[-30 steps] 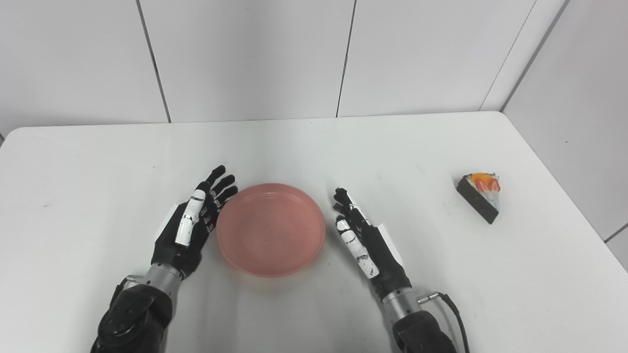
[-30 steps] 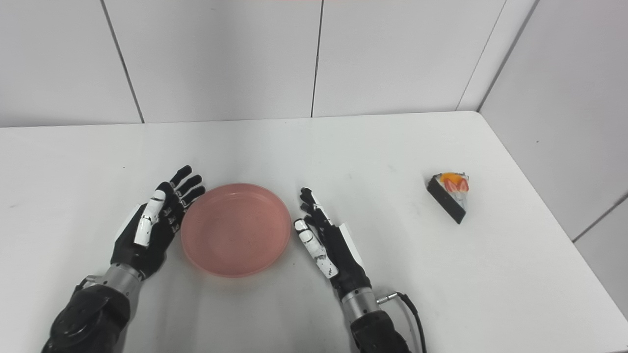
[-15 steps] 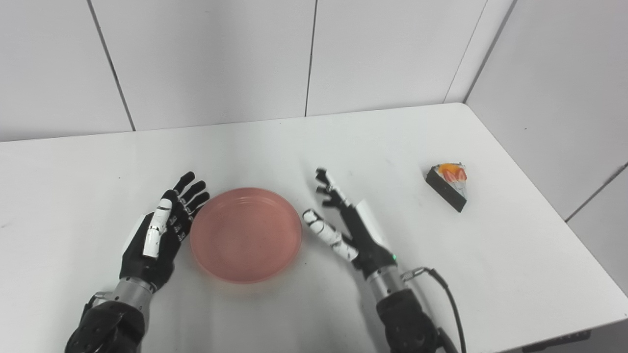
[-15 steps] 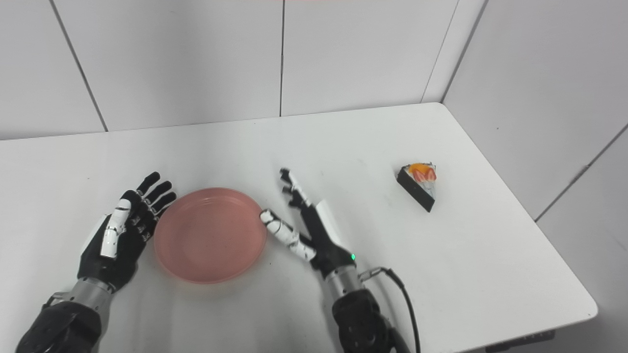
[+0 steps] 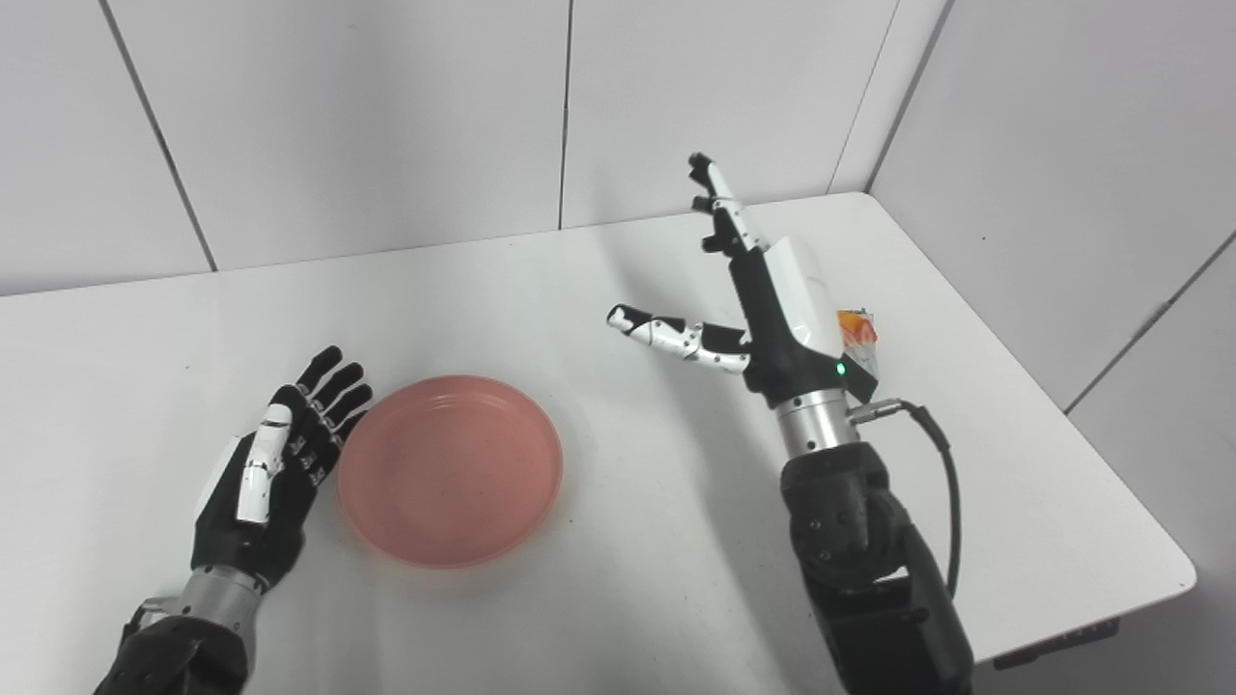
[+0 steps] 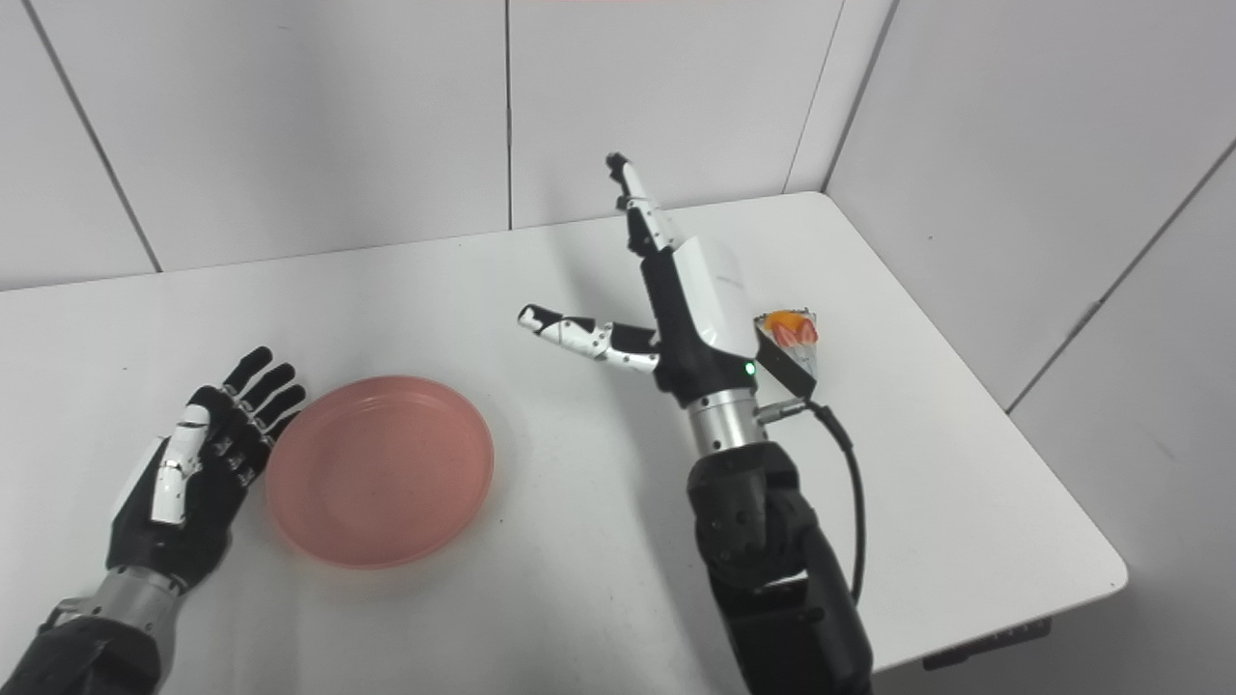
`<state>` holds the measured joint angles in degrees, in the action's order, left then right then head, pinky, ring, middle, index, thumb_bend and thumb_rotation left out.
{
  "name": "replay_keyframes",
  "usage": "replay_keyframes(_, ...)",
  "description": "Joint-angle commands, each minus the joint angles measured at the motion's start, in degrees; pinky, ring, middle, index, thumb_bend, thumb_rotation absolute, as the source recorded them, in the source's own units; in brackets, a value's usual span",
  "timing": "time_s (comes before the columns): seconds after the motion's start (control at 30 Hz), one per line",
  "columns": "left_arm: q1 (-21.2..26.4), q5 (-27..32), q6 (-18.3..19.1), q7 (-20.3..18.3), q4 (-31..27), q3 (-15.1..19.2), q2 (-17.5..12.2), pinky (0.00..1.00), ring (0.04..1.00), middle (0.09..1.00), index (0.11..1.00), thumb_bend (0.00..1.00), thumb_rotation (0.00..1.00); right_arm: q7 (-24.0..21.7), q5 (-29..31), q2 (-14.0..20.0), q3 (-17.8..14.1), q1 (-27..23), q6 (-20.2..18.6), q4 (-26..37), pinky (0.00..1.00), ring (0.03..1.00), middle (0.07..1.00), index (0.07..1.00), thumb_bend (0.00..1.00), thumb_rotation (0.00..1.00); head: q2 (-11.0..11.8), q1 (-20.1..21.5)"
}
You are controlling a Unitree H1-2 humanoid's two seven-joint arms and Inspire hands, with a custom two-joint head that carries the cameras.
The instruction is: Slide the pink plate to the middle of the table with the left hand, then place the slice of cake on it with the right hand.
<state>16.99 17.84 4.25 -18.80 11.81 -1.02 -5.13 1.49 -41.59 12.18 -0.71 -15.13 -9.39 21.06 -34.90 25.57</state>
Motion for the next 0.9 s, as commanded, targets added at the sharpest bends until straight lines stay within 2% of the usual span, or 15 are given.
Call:
replay_keyframes(0.0,-3.0,-0.3,2.3,-0.2,5.0,0.4,-1.3,0.89,0.907,0.914,0.898,0.45,0.99,0.8,-2.2,1.7,-1.2,-2.5,-0.6,1.9,0.7,0.836,0.936,0.972,0.81,0.64,0.3,0.6)
replay_keyframes(0.17,-2.1,0.5,0.9,-2.1,8.0,1.1,-2.1,0.9,0.91,0.915,0.896,0.46,0.97,1.4,-8.2,4.2,-3.2,-4.1,-3.1,1.5,0.66,0.83,0.942,0.955,0.82,0.63,0.8,1.3)
replay_keyframes(0.27,-2.0,0.6,0.6,-2.4,8.6,1.4,-2.2,0.88,0.898,0.906,0.889,0.46,0.95,0.7,-11.0,4.9,-4.5,-4.8,-5.0,1.6,0.63,0.836,0.943,0.939,0.82,0.59,0.7,1.4)
replay_keyframes(0.4,-2.0,0.9,0.2,-2.9,9.1,1.6,-2.3,0.88,0.901,0.909,0.886,0.47,0.92,-1.1,-15.0,6.3,-5.1,-5.3,-7.8,1.4,0.57,0.838,0.941,0.92,0.83,0.56,0.7,1.4)
replay_keyframes(0.5,-2.0,0.5,0.1,-2.9,9.2,1.4,-2.5,0.88,0.9,0.907,0.886,0.48,0.92,-2.5,-17.4,7.8,-5.0,-5.8,-9.4,-0.7,0.58,0.837,0.938,0.91,0.83,0.56,0.8,1.4)
replay_keyframes(0.63,-2.3,0.2,0.3,-2.6,8.5,1.2,-2.4,0.87,0.896,0.904,0.882,0.48,0.92,-4.1,-17.9,9.2,-4.9,-6.3,-10.4,-3.8,0.63,0.866,0.943,0.903,0.84,0.51,0.8,1.4)
replay_keyframes(0.87,-2.7,-0.1,0.4,-2.5,7.6,1.0,-2.4,0.87,0.896,0.903,0.878,0.47,0.92,-5.9,-17.3,11.7,-4.1,-7.3,-11.2,-9.4,0.66,0.885,0.956,0.915,0.85,0.51,0.6,1.3)
